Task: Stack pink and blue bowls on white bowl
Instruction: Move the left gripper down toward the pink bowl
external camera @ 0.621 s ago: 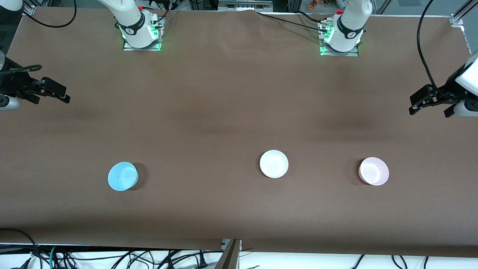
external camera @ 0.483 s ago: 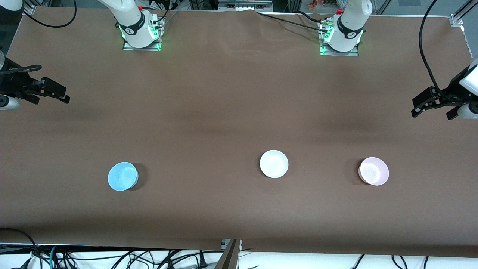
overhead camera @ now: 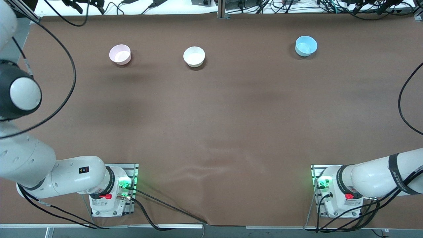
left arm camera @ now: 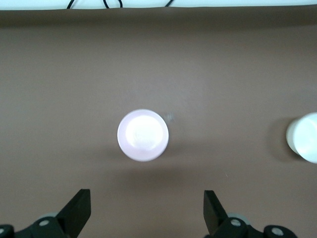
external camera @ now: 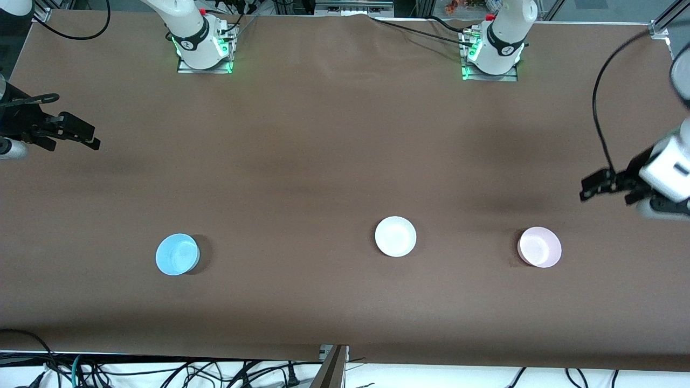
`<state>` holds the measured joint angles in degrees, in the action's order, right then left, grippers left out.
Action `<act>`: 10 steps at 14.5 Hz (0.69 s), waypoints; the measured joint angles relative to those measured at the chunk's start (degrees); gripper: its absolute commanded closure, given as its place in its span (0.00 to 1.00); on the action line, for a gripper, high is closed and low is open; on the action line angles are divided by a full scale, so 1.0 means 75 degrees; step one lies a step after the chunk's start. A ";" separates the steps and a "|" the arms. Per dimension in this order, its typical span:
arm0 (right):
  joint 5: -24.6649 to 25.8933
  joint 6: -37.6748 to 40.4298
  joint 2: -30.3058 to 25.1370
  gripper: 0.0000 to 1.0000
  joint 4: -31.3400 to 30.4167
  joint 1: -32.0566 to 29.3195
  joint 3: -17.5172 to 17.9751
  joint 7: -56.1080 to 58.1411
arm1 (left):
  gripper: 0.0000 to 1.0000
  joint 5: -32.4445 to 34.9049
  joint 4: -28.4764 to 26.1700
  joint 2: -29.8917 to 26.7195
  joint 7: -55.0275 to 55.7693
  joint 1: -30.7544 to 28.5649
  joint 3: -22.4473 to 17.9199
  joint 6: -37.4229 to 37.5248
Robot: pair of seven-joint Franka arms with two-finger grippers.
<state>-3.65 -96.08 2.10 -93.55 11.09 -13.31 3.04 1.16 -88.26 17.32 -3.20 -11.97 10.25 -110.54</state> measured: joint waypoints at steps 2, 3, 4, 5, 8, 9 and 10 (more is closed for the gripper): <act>0.0000 -0.0005 0.0003 0.00 0.0000 0.0000 0.0000 0.0000 | 0.00 0.0008 0.0005 0.0803 -0.0059 -0.0158 -0.0042 -0.0845; 0.0000 -0.0007 0.0005 0.00 0.0001 0.0000 0.0000 0.0000 | 0.00 0.0067 0.0004 0.1174 -0.0101 -0.0230 -0.0052 -0.1227; 0.0000 -0.0009 0.0006 0.00 0.0002 -0.0001 0.0000 0.0000 | 0.00 0.0223 0.0000 0.1534 -0.0155 -0.0286 -0.0058 -0.1631; 0.0000 -0.0010 0.0008 0.00 0.0003 -0.0001 -0.0001 0.0000 | 0.00 0.0397 -0.0007 0.1896 -0.0208 -0.0332 -0.0059 -0.2070; 0.0000 -0.0011 0.0009 0.00 0.0004 -0.0003 -0.0002 0.0000 | 0.00 0.0581 -0.0036 0.2779 -0.0401 -0.0528 -0.0069 -0.3209; 0.0000 -0.0012 0.0010 0.00 0.0005 -0.0003 -0.0002 0.0000 | 0.00 0.0597 -0.0051 0.2971 -0.0562 -0.0624 -0.0072 -0.3450; 0.0000 -0.0012 0.0010 0.00 0.0005 -0.0004 -0.0002 0.0000 | 0.00 0.0599 -0.0083 0.3105 -0.0784 -0.0745 -0.0073 -0.3640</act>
<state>-3.65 -96.17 2.18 -93.51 11.06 -13.33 3.04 5.65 -88.88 40.60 -9.09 -17.56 9.70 -137.84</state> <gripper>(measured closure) 0.000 0.000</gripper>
